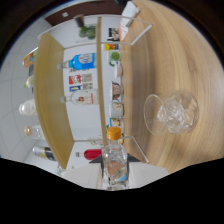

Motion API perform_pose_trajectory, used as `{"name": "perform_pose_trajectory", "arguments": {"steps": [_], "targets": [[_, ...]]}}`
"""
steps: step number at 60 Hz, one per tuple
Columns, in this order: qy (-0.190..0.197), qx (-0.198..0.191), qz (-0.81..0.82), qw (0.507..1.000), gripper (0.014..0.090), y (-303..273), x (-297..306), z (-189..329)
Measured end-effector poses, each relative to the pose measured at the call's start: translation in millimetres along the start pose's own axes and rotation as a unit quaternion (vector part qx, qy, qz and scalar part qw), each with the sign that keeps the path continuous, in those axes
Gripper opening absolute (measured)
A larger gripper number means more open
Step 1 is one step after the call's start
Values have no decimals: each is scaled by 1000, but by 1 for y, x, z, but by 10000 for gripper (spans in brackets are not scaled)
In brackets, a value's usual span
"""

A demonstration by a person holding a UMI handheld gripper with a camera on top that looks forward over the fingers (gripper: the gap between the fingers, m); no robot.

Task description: Make me a cup of Mount Fuji.

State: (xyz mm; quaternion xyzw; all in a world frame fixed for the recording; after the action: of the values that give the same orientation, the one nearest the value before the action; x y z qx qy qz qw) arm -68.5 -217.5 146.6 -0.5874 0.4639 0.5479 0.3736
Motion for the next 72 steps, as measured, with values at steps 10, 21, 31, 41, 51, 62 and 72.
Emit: {"name": "perform_pose_trajectory", "arguments": {"steps": [10,21,31,41,51,62,72], "targets": [[15,26,-294,955,352,23,-51,-6],[62,54,-568,819,352,64,-54,12],[123,25,-653,747,349,96,9,40],[186,-14,-659,729,350,104,75,59],[229,-56,-662,712,349,109,121,64],[240,-80,-660,707,354,116,132,66],[249,-91,-656,706,362,117,138,62]]}}
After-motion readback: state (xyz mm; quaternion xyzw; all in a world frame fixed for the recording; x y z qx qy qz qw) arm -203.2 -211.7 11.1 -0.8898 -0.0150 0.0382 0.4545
